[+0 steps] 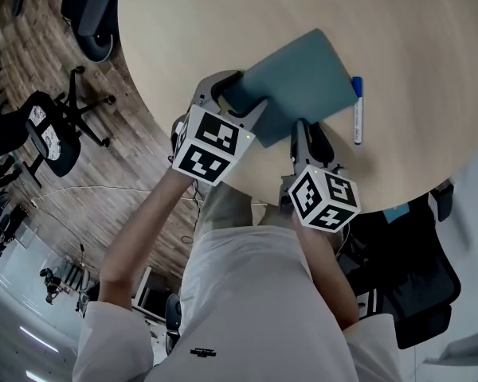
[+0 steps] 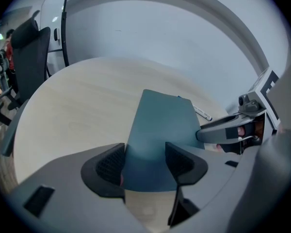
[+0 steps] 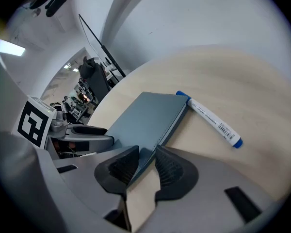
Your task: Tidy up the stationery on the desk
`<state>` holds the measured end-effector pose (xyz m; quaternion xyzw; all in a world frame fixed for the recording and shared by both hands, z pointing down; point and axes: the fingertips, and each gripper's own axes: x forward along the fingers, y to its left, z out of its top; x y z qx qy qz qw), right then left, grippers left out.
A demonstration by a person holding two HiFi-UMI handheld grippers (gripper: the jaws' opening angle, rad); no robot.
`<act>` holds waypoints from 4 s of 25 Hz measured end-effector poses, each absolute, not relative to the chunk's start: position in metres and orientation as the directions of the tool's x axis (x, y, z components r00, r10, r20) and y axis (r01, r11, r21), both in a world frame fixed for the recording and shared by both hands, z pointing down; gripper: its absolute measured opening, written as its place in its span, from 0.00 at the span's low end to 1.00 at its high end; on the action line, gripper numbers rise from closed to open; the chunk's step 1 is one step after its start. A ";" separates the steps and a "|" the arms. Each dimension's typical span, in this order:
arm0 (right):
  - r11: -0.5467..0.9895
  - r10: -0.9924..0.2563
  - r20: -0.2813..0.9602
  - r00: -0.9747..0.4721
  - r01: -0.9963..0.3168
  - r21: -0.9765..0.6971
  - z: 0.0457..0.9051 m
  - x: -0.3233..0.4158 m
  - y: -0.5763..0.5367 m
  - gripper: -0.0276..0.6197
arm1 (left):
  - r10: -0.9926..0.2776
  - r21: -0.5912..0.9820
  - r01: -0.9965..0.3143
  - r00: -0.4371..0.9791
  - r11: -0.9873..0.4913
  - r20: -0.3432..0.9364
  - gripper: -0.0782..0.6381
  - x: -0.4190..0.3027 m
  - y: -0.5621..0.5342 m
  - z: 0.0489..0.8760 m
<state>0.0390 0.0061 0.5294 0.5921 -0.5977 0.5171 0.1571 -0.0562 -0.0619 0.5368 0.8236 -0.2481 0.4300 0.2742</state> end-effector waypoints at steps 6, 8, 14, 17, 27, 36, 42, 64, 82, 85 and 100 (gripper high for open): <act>-0.184 -0.565 0.797 -0.213 -0.909 -0.373 0.522 0.053 0.002 0.20 | -0.169 0.260 -0.665 0.508 -0.700 0.845 0.43 -0.060 -0.041 0.535; -0.167 -0.569 0.795 -0.210 -0.917 -0.361 0.521 0.056 0.000 0.19 | -0.165 0.272 -0.671 0.512 -0.690 0.843 0.42 -0.059 -0.034 0.535; -0.129 -0.588 0.786 -0.194 -0.936 -0.328 0.516 0.071 -0.007 0.17 | -0.141 0.307 -0.675 0.522 -0.671 0.841 0.41 -0.053 -0.011 0.532; -0.072 -0.588 0.777 -0.224 -0.942 -0.327 0.516 0.076 -0.012 0.17 | -0.136 0.313 -0.683 0.518 -0.660 0.845 0.36 -0.051 0.002 0.531; 0.062 -0.576 0.773 -0.267 -0.957 -0.284 0.519 0.082 -0.028 0.17 | -0.152 0.325 -0.708 0.520 -0.627 0.840 0.28 -0.046 0.012 0.530; 0.111 -0.560 0.778 -0.285 -0.956 -0.271 0.523 0.086 -0.036 0.17 | -0.169 0.352 -0.748 0.521 -0.563 0.837 0.27 -0.038 0.018 0.533; 0.062 -0.585 0.770 -0.257 -0.960 -0.273 0.519 0.087 -0.035 0.17 | -0.180 0.371 -0.757 0.533 -0.539 0.827 0.29 -0.038 0.017 0.526; 0.048 -0.583 0.796 -0.164 -0.985 -0.167 0.510 0.156 -0.014 0.21 | -0.215 0.352 -0.725 0.563 -0.592 0.798 0.18 0.015 0.015 0.498; 0.052 -0.536 0.813 -0.225 -0.971 -0.235 0.524 0.155 0.004 0.18 | -0.189 0.344 -0.715 0.552 -0.608 0.812 0.17 0.034 0.031 0.512; 0.035 -0.542 0.806 -0.237 -0.965 -0.260 0.520 0.153 0.005 0.18 | -0.192 0.342 -0.716 0.551 -0.609 0.812 0.17 0.033 0.032 0.510; -0.086 -0.579 0.766 -0.279 -0.913 -0.398 0.513 0.137 -0.018 0.18 | -0.197 0.351 -0.726 0.553 -0.591 0.810 0.16 0.021 0.031 0.505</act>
